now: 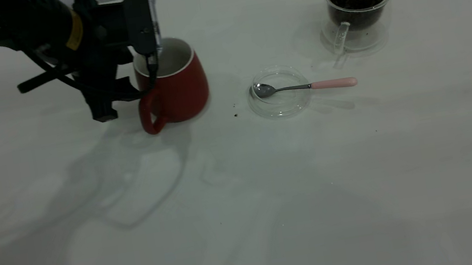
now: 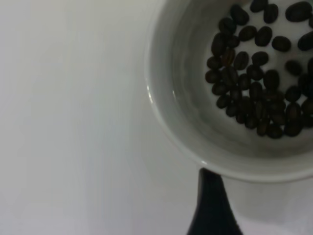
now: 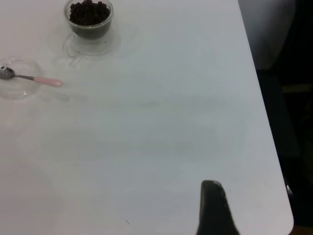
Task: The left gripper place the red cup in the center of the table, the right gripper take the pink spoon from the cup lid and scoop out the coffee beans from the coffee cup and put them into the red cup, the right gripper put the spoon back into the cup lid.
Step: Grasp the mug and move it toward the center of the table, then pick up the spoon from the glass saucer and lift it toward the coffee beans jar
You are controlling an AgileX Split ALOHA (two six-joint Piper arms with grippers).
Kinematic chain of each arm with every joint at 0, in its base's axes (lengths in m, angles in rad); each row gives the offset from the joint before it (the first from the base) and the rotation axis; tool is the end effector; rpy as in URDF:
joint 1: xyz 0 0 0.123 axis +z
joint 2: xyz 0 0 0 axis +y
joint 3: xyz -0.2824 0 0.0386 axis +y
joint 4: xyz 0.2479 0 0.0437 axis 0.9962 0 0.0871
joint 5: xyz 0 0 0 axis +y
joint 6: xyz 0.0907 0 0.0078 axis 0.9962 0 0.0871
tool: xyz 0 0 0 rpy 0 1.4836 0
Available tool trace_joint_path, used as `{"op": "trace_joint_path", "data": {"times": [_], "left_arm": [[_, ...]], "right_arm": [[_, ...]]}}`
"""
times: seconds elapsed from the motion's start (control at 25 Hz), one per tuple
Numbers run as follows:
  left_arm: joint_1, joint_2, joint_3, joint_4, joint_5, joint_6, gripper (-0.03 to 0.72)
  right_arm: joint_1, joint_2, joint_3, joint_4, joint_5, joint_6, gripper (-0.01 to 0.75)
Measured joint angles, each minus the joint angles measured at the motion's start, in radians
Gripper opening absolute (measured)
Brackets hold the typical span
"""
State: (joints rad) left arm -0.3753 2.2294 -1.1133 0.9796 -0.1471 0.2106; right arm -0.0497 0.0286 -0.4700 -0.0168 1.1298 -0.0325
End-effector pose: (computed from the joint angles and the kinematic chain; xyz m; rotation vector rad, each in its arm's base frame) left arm 0.3721 -0.1584 0.0458 1.8049 1.7532 0.1786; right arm -0.0008 -0.0013 0.2635 0.0196 2.1726 -0.0676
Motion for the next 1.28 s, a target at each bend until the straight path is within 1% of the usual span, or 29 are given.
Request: {"op": "trace_joint_path", "data": {"times": [0.12, 0.2, 0.32, 0.52, 0.64, 0.84, 0.92, 1.12, 1.28], "left_arm": [[-0.008, -0.001, 0.000, -0.009, 0.024, -0.030, 0.569], [-0.010, -0.016, 0.000, -0.029, 0.091, -0.057, 0.569], [-0.010, -0.079, -0.004, -0.052, 0.250, -0.123, 0.569], [-0.010, -0.249, -0.032, -0.047, 0.557, -0.368, 0.569], [-0.010, -0.367, -0.038, -0.042, 0.729, -0.475, 0.569], [-0.010, -0.596, -0.040, -0.053, 1.020, -0.549, 0.569], [-0.010, -0.688, -0.040, -0.078, 1.104, -0.556, 0.569], [-0.010, -0.927, -0.040, -0.239, 1.251, -0.543, 0.569], [-0.010, -1.102, -0.040, -0.359, 1.314, -0.523, 0.569]], "right_arm": [[0.000, 0.000, 0.000, 0.000, 0.000, 0.000, 0.512], [0.000, 0.000, 0.000, 0.000, 0.000, 0.000, 0.512], [0.000, 0.000, 0.000, 0.000, 0.000, 0.000, 0.512], [0.000, 0.000, 0.000, 0.000, 0.000, 0.000, 0.512], [0.000, 0.000, 0.000, 0.000, 0.000, 0.000, 0.512], [0.000, 0.000, 0.000, 0.000, 0.000, 0.000, 0.512], [0.000, 0.000, 0.000, 0.000, 0.000, 0.000, 0.512], [0.000, 0.000, 0.000, 0.000, 0.000, 0.000, 0.512], [0.000, 0.000, 0.000, 0.000, 0.000, 0.000, 0.512]]}}
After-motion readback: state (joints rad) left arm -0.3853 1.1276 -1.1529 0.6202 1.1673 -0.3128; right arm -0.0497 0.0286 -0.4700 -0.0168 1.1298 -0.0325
